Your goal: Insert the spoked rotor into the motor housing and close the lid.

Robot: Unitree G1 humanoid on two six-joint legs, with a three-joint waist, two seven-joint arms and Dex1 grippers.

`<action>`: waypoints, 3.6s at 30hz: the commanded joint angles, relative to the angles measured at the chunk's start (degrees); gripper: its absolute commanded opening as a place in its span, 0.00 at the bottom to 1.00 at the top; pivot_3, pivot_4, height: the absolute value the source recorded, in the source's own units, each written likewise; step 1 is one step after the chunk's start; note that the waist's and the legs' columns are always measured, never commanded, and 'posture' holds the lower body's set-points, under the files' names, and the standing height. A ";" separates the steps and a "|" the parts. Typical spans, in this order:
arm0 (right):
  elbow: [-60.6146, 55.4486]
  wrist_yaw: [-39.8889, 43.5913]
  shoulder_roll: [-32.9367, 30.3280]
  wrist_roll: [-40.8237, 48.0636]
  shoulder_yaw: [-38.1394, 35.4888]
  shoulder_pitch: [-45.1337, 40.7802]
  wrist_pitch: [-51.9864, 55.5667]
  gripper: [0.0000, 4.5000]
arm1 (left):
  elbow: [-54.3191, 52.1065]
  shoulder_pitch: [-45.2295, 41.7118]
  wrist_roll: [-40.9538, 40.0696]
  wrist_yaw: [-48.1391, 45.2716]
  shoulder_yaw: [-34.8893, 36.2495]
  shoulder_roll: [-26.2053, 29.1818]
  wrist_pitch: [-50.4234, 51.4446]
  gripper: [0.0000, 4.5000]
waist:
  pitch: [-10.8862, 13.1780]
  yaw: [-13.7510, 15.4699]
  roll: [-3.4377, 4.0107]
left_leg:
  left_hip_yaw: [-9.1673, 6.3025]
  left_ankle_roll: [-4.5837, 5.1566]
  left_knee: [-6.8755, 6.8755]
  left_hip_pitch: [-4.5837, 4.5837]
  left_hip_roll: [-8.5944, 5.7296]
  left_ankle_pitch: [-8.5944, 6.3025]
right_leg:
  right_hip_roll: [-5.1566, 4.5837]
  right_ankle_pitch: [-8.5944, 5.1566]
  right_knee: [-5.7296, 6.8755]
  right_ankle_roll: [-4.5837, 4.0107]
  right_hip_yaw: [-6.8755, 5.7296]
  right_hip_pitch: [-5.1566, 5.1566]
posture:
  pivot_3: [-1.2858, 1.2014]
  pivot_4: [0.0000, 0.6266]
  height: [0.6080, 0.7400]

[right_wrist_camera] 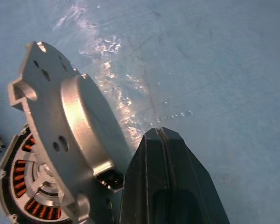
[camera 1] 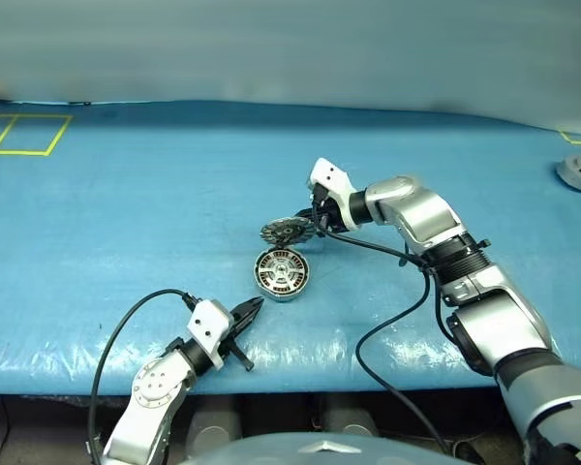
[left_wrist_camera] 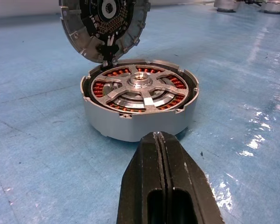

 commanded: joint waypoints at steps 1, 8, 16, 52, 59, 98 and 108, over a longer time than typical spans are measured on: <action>-7.15 4.18 -0.06 3.75 -1.43 3.02 3.79 0.00 | 0.04 0.67 1.98 1.12 0.22 0.53 -2.89 0.01 | -0.01 0.01 0.00 | -0.02 0.00 -0.01 0.02 0.01 0.00 | 0.01 -0.01 0.01 -0.01 -0.01 0.01 | 0.52 0.24 1.00; -18.96 -1.44 1.99 6.25 -3.25 15.23 9.27 0.00 | 2.32 1.39 1.59 1.66 0.22 0.15 -5.63 0.01 | -0.01 -0.06 0.02 | -0.02 -0.01 0.00 0.02 0.00 -0.01 | 0.00 -0.01 0.00 -0.02 -0.01 0.03 | 0.52 0.24 1.00; -33.24 -14.29 9.03 10.09 -11.43 26.40 8.87 0.00 | 3.12 1.10 1.10 1.84 0.27 -0.19 -6.78 0.01 | -0.05 -0.16 0.00 | -0.01 -0.01 0.14 0.17 0.01 0.00 | 0.01 -0.15 0.08 -0.26 0.02 0.18 | 0.52 0.24 1.00; -35.18 -30.92 11.05 -2.24 -5.22 38.66 -4.61 1.00 | -0.85 0.58 1.89 5.84 1.04 -1.11 -5.26 0.00 | -0.09 -0.25 -0.07 | 0.03 -0.02 0.17 0.19 -0.04 -0.01 | 0.01 -0.17 0.07 -0.15 0.13 0.19 | 0.52 0.24 1.00; -35.59 -32.04 12.13 -2.56 -5.51 39.58 -8.25 0.67 | -0.51 0.50 1.65 5.55 1.28 -0.92 -5.40 0.00 | -0.10 -0.25 -0.08 | 0.03 -0.02 0.18 0.21 -0.04 -0.01 | 0.01 -0.24 0.08 -0.03 0.13 0.20 | 0.52 0.24 1.00; -38.52 -38.96 14.30 -13.53 4.72 37.07 6.08 0.68 | -2.69 0.48 1.68 5.57 0.26 -1.30 -2.72 0.00 | -0.29 -0.69 -0.19 | 0.03 -0.02 0.21 0.36 -0.02 0.00 | 0.02 -0.23 0.15 -0.03 0.16 0.28 | 0.52 0.24 1.00; -37.81 -42.08 15.86 -14.35 4.49 37.29 10.85 0.68 | -0.66 0.70 1.43 5.39 0.90 -1.19 -4.62 0.00 | -0.61 -0.69 -0.24 | 0.04 -0.02 0.21 0.40 -0.03 0.00 | 0.00 -0.25 0.14 -0.01 0.16 0.29 | 0.52 0.24 1.00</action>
